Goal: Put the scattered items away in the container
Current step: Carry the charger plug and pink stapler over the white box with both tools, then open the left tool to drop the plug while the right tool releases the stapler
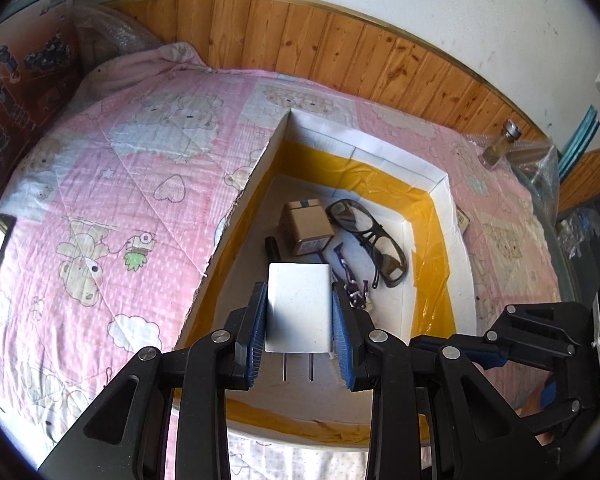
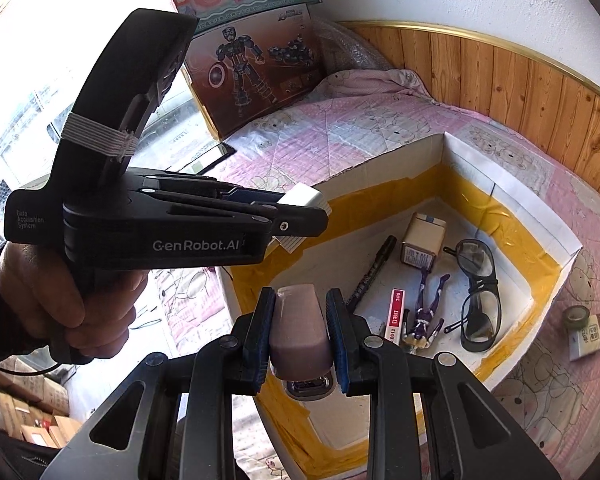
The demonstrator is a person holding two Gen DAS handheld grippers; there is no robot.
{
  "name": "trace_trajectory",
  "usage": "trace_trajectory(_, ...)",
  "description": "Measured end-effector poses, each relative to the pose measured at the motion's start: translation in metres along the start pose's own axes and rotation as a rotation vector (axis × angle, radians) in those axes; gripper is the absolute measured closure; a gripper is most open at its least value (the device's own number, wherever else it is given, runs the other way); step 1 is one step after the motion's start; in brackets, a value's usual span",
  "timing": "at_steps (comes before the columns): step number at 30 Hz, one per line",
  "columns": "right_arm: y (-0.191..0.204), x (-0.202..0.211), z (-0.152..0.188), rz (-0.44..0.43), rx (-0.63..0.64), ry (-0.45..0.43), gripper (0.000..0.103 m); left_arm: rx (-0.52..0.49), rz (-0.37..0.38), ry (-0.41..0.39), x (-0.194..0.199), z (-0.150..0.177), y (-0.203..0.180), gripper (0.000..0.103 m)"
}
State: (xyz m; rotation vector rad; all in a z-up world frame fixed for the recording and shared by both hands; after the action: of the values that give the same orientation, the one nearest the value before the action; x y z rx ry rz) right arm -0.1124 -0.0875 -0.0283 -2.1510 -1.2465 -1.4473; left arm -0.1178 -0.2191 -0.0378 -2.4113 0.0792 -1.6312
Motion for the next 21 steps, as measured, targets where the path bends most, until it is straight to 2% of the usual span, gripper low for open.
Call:
trace_trajectory(13, 0.005, -0.030, -0.007, -0.015, -0.027, 0.085, 0.076, -0.026, -0.037, 0.123, -0.031, -0.004, 0.011, 0.072)
trace_trajectory(21, -0.005, -0.049, -0.004, -0.028, -0.089, 0.147, 0.076, -0.060, -0.049, 0.181, -0.046, -0.004, 0.009, 0.072)
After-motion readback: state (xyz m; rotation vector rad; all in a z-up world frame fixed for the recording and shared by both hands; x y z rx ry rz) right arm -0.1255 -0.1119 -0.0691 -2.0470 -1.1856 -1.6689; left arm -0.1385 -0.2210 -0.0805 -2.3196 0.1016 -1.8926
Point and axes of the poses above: each gripper's, at about its wrist camera, not at the fingertips, and x roughly against the way its jaws point, y to its left, z to its underside, the point moved 2 cm from there along -x, roughly the way its jaws point, and after that the axes turned 11 degrees about y, right-handed, at the moved point
